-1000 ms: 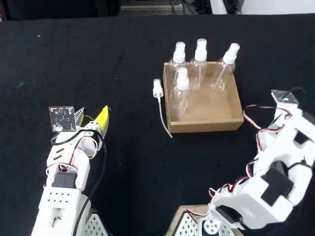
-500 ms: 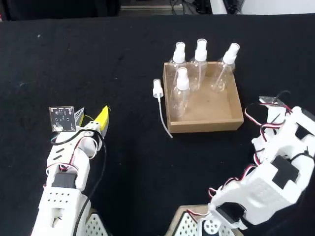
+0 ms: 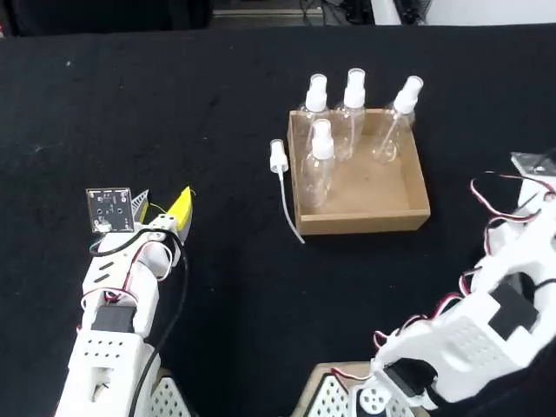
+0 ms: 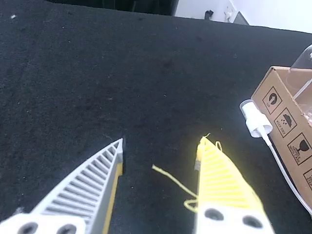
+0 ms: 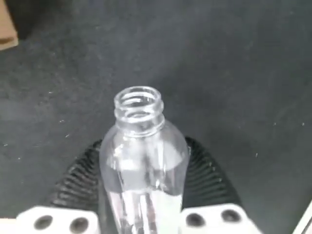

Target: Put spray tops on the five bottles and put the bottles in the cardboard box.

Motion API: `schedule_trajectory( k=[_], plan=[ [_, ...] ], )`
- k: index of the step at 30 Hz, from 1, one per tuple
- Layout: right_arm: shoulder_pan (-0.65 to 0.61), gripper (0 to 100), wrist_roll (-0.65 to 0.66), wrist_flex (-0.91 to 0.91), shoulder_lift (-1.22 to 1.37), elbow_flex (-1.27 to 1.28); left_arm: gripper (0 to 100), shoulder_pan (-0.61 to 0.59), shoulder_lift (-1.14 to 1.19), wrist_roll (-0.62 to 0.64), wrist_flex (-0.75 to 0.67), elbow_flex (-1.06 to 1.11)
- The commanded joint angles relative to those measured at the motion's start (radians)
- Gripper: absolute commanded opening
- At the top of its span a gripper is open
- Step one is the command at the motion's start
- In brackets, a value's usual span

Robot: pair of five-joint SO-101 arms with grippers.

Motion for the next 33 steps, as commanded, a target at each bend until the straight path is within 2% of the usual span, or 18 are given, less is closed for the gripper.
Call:
schedule_trajectory(
  k=[1,6,10,14,18,21,26,30,33],
  plan=[
    [-0.014,1.1,-0.057,0.025,-0.188,0.001,23,0.015,-0.014,-0.011,-0.026,0.007],
    [-0.051,1.1,-0.167,-0.098,-0.467,0.193,23,0.005,-0.014,-0.011,0.015,-0.004],
    [-0.075,1.1,-0.245,-0.23,-0.725,0.406,23,0.021,-0.006,-0.005,0.255,-0.128],
    [-0.137,1.1,-0.301,-0.245,-0.954,0.572,23,0.093,-0.003,-0.011,0.511,-0.314],
    [-0.163,1.1,-0.377,-0.245,-1.136,0.693,23,0.16,0.008,-0.011,0.615,-0.417],
    [-0.163,1.1,-0.387,-0.245,-1.239,0.763,23,0.226,0.087,-0.009,0.621,-0.437],
    [-0.153,1.1,-0.377,-0.244,-1.343,0.842,24,0.39,0.315,0.002,0.514,-0.49],
    [-0.124,1.1,-0.339,-0.244,-1.368,0.866,24,0.481,0.477,0.144,0.396,-0.518],
    [-0.081,1.1,-0.333,-0.244,-1.368,0.863,24,0.504,0.585,0.232,0.282,-0.513]
  ],
)
